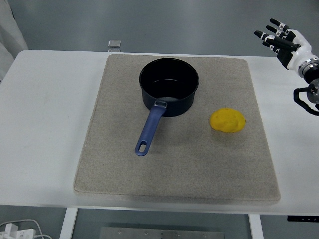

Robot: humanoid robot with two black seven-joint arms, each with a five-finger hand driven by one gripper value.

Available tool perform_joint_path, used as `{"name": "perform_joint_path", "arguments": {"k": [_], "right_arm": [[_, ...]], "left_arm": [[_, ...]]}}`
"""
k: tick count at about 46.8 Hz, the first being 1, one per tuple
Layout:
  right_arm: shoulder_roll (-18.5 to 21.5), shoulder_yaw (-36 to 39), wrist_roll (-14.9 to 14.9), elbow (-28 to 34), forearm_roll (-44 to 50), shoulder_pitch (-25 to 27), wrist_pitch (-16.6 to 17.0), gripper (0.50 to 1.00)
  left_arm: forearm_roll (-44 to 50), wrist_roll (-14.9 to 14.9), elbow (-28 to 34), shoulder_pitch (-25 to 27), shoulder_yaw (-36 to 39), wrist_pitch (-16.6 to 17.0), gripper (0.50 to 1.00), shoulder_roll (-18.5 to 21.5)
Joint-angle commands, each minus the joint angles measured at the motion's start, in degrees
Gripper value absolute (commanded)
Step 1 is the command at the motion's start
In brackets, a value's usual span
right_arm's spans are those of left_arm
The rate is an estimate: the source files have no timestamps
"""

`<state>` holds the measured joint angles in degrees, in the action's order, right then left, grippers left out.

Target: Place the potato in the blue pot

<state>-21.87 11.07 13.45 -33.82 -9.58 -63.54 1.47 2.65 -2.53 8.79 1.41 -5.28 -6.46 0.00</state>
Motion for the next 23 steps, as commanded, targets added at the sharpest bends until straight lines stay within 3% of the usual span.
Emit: {"name": "perform_joint_path", "arguments": {"k": [1, 23], "right_arm": [[0.07, 0.00, 0.09, -0.02, 0.00, 0.00, 0.02, 0.936], [-0.02, 0.00, 0.09, -0.73, 0.00, 0.00, -0.51, 0.938]], "left_arm": [[0.07, -0.02, -0.70, 0.08, -0.08, 0.22, 1.000, 0.00], [0.78, -0.29, -0.79, 0.00, -0.08, 0.31, 1.000, 0.00]]}}
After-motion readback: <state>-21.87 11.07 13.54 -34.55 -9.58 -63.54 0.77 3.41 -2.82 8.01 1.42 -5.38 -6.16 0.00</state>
